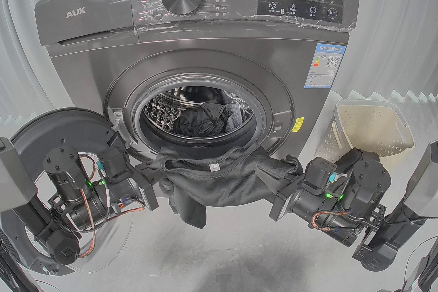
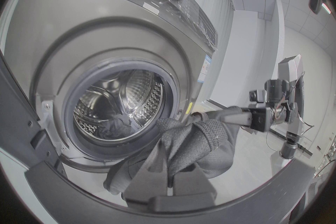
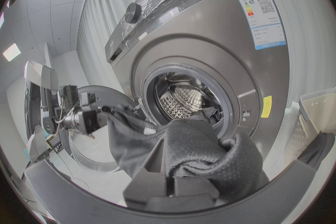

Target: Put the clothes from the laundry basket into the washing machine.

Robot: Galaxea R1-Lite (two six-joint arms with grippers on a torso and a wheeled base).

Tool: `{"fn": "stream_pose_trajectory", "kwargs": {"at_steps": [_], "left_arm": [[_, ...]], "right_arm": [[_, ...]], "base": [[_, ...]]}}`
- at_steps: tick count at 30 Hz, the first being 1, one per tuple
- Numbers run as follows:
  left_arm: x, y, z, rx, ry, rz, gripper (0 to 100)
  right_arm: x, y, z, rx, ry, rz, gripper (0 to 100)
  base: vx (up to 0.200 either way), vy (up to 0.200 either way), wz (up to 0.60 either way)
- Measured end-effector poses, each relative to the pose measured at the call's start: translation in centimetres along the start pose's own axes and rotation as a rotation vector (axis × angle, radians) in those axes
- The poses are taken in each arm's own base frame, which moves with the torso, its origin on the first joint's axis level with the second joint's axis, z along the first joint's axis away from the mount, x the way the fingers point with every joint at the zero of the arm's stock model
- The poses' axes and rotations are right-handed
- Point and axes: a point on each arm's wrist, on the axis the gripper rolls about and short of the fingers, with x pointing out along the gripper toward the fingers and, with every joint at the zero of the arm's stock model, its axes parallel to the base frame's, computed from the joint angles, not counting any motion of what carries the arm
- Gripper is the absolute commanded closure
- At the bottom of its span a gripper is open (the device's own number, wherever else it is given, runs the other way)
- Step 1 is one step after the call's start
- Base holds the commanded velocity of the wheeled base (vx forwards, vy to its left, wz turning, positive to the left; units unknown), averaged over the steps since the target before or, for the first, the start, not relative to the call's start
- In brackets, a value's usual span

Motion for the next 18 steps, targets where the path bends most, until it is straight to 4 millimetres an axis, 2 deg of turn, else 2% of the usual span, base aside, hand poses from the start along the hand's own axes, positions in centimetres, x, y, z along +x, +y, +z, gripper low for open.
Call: {"fn": "stream_pose_trajectory", "kwargs": {"at_steps": [7,8,13,18], "left_arm": [[-0.2,-1.2,-2.3,-0.024,0.101,-0.082,100],[-0.1,-1.3,-2.7,-0.028,0.119,-0.09,0],[0.9,-0.9,-4.6,-0.041,0.177,-0.105,0],[3.1,0.0,-6.5,-0.048,0.202,-0.102,0]], "right_arm": [[0.8,0.7,1.6,0.02,-0.08,0.004,100],[0.9,0.8,1.8,0.024,-0.09,0.009,100],[0.9,1.4,2.4,0.037,-0.114,0.024,100],[0.9,1.9,2.6,0.041,-0.123,0.041,100]], "base": [[0.0,0.0,0.0],[0.0,0.0,0.0],[0.0,0.0,0.0],[0.0,0.0,0.0]]}}
